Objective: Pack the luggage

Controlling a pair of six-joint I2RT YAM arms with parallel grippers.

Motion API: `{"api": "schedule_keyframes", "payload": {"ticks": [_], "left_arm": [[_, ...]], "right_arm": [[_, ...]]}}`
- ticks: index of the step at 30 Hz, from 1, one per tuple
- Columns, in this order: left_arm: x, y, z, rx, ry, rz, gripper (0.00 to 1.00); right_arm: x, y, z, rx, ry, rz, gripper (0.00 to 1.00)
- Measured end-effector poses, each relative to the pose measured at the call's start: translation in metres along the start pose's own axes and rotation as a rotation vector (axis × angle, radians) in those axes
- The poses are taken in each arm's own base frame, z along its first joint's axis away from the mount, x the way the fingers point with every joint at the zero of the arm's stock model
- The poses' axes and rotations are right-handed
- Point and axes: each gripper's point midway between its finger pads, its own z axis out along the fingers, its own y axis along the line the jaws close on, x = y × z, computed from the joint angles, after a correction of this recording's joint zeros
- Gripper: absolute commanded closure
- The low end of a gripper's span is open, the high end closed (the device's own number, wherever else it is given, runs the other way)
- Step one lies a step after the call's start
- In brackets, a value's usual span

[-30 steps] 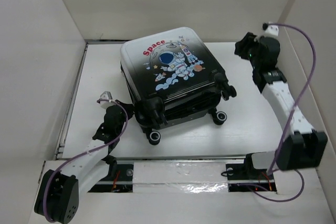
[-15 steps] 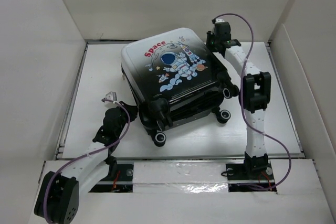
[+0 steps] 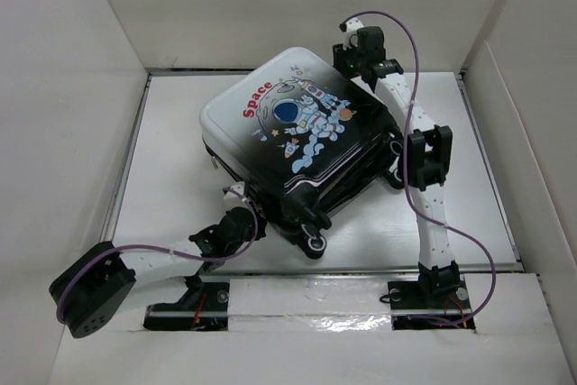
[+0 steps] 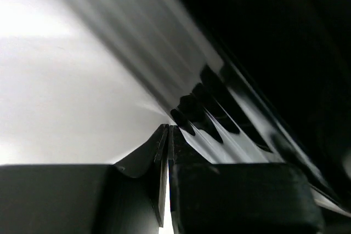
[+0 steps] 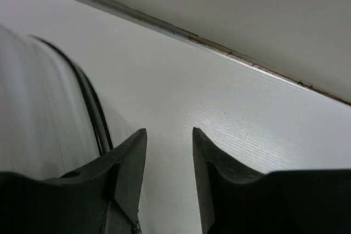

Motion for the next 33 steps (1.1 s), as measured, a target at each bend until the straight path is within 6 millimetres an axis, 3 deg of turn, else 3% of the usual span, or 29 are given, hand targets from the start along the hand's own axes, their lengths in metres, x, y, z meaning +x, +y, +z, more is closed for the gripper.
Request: {"api": "schedule_keyframes", "payload": {"ticks": [1, 3, 4, 6, 7, 9, 10, 13, 16, 17, 19, 22, 25, 28, 31, 33], "left_arm": [[0.004, -0.005, -0.001, 0.010, 0.011, 0.008, 1.00], [0.010, -0.013, -0.003, 0.018, 0.022, 0.023, 1.00], [0.014, -0.018, -0.004, 0.024, 0.034, 0.034, 0.96], [0.017, -0.022, -0.008, 0.013, 0.046, 0.059, 0.72], [0.016, -0.021, -0.011, 0.001, 0.045, 0.077, 0.49], [0.003, -0.021, -0.016, -0.021, 0.009, 0.098, 0.35], [-0.009, -0.024, -0.020, -0.026, -0.021, 0.099, 0.30], [-0.051, -0.036, -0.039, -0.025, -0.140, 0.064, 0.33], [-0.095, -0.043, -0.062, -0.023, -0.273, -0.011, 0.47], [-0.111, -0.047, -0.071, -0.008, -0.321, -0.047, 0.55], [-0.140, -0.055, -0.092, 0.032, -0.414, -0.124, 0.78], [-0.172, -0.061, -0.114, 0.073, -0.527, -0.207, 0.93], [-0.201, -0.067, -0.124, 0.074, -0.618, -0.253, 0.96], [-0.238, -0.081, -0.122, 0.051, -0.680, -0.272, 1.00], [-0.298, -0.087, -0.113, 0.043, -0.740, -0.304, 1.00], [-0.337, -0.079, -0.102, 0.050, -0.770, -0.334, 1.00]], "right_arm": [[-0.002, -0.003, -0.001, 0.006, -0.008, 0.004, 0.34], [-0.010, -0.011, -0.004, 0.028, -0.032, 0.014, 0.17], [-0.019, -0.016, -0.009, 0.042, -0.054, 0.018, 0.13], [-0.035, -0.019, -0.021, 0.056, -0.084, 0.045, 0.09], [-0.042, -0.013, -0.029, 0.037, -0.096, 0.059, 0.07], [-0.063, 0.013, -0.054, -0.024, -0.122, 0.079, 0.04], [-0.075, 0.024, -0.067, -0.051, -0.144, 0.081, 0.04], [-0.117, 0.057, -0.122, -0.125, -0.241, 0.073, 0.08], [-0.145, 0.068, -0.186, -0.135, -0.361, 0.063, 0.47], [-0.145, 0.067, -0.207, -0.124, -0.387, 0.068, 0.72], [-0.143, 0.066, -0.249, -0.099, -0.457, 0.087, 0.87], [-0.115, 0.060, -0.299, -0.048, -0.533, 0.129, 0.98], [-0.061, 0.058, -0.327, 0.001, -0.564, 0.192, 1.00], [0.008, 0.051, -0.332, 0.066, -0.522, 0.267, 1.00], [0.071, 0.043, -0.327, 0.135, -0.451, 0.333, 1.00], [0.112, 0.037, -0.324, 0.184, -0.400, 0.378, 1.00]]}}
